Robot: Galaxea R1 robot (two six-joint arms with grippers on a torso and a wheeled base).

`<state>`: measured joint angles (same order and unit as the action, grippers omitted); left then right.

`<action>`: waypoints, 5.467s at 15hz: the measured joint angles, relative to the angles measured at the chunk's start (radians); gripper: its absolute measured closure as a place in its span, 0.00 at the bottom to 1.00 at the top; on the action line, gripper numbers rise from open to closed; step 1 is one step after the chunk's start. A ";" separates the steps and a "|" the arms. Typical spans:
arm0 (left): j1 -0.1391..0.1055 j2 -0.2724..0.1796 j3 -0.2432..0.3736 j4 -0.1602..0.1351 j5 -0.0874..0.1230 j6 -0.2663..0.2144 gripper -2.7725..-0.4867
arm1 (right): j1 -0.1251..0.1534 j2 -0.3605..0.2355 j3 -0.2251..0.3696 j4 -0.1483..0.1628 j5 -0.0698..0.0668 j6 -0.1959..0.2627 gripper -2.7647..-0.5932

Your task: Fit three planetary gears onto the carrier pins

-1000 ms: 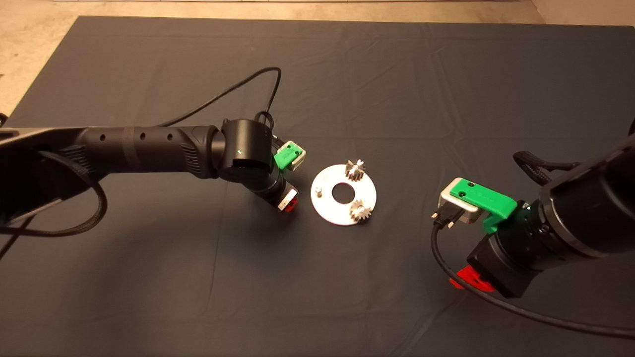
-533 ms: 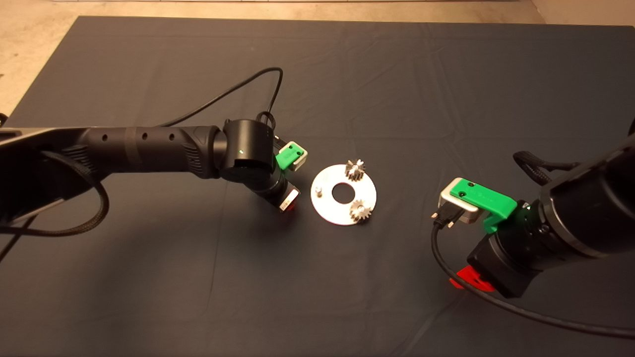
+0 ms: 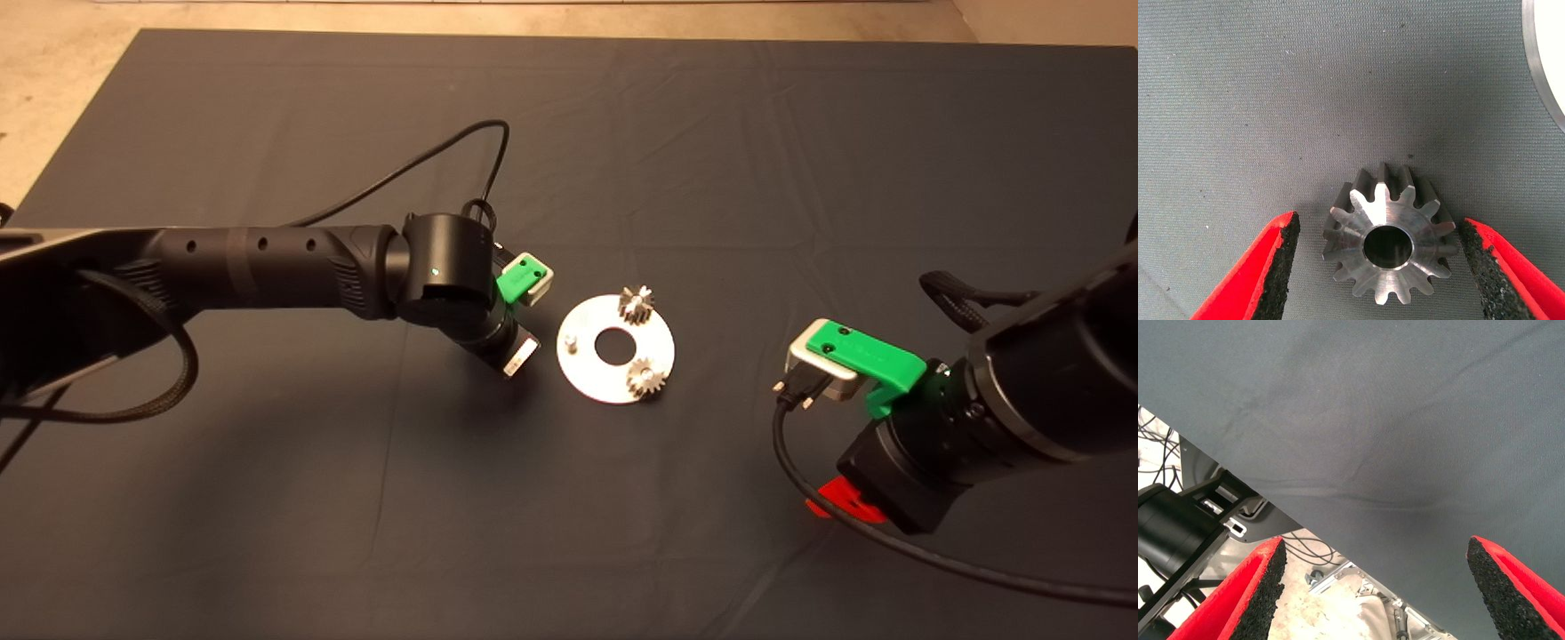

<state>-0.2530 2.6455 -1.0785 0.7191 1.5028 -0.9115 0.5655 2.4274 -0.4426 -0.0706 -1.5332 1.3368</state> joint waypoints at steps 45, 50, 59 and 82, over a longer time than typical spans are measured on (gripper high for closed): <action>-0.161 0.154 0.035 -0.117 0.023 -0.060 0.85 | 0.000 0.004 0.000 0.000 0.000 0.000 0.35; -0.163 0.177 0.036 -0.129 0.025 -0.098 0.85 | 0.000 0.004 -0.002 0.000 0.000 0.000 0.35; -0.163 0.186 0.067 -0.133 0.024 -0.148 0.85 | 0.000 0.004 -0.004 0.000 0.000 0.000 0.35; -0.085 0.156 0.013 -0.093 0.019 -0.124 0.86 | 0.016 0.005 -0.006 0.000 0.000 0.000 0.35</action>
<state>-0.3377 2.8012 -1.0660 0.6257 1.5215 -1.0353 0.5820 2.4328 -0.4487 -0.0702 -1.5336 1.3366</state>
